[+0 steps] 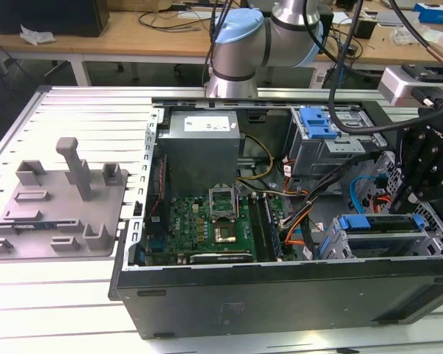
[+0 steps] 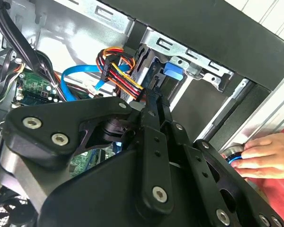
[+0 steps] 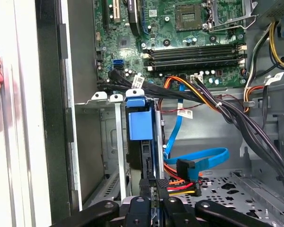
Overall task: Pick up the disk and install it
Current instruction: 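Insert the first disk wire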
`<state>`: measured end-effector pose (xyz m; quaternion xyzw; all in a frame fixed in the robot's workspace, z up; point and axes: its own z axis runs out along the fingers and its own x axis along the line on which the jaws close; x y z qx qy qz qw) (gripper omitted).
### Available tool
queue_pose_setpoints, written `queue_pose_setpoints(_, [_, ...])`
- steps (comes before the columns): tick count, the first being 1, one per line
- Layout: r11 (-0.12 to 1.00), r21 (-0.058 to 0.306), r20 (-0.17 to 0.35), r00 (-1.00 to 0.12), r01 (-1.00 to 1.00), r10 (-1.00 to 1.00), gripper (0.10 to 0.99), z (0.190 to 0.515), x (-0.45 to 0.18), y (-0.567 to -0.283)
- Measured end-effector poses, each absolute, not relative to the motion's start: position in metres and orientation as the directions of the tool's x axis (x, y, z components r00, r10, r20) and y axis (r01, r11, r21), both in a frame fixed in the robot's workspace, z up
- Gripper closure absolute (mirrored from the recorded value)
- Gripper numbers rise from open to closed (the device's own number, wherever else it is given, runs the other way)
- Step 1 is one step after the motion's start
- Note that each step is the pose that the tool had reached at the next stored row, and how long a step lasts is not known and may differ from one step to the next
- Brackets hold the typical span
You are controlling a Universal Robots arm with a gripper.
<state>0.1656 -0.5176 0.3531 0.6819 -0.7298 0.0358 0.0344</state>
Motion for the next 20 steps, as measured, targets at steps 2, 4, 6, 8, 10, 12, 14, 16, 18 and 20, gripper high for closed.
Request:
queue_pose_setpoints(2, [0.068, -0.005, 0.099, -0.068, -0.998, -0.993, 0.922, 0.353, 0.1656, -0.5177])
queue_pose_setpoints(4, [0.067, -0.005, 0.099, -0.068, -0.998, -0.993, 0.922, 0.3531, 0.1661, -0.5176])
queue_pose_setpoints(6, [0.068, -0.005, 0.099, -0.068, -0.998, -0.993, 0.922, 0.3531, 0.1665, -0.5177])
queue_pose_setpoints(8, [0.067, -0.005, 0.099, -0.068, -0.998, -0.993, 0.922, 0.353, 0.1668, -0.5177])
queue_pose_setpoints(10, [0.068, -0.005, 0.099, -0.068, -0.998, -0.993, 0.922, 0.353, 0.1669, -0.5177])
queue_pose_setpoints(12, [0.067, -0.005, 0.099, -0.068, -0.998, -0.993, 0.922, 0.353, 0.1669, -0.5177])
queue_pose_setpoints(14, [0.068, -0.005, 0.099, -0.068, -0.998, -0.993, 0.922, 0.3529, 0.1669, -0.5177])
queue_pose_setpoints(16, [0.068, -0.005, 0.099, -0.068, -0.998, -0.993, 0.922, 0.3529, 0.167, -0.5177])
queue_pose_setpoints(18, [0.069, -0.005, 0.099, -0.069, -0.998, -0.993, 0.922, 0.3529, 0.167, -0.5177])
queue_pose_setpoints(20, [0.073, -0.005, 0.099, -0.073, -0.997, -0.992, 0.922, 0.3528, 0.167, -0.5177])
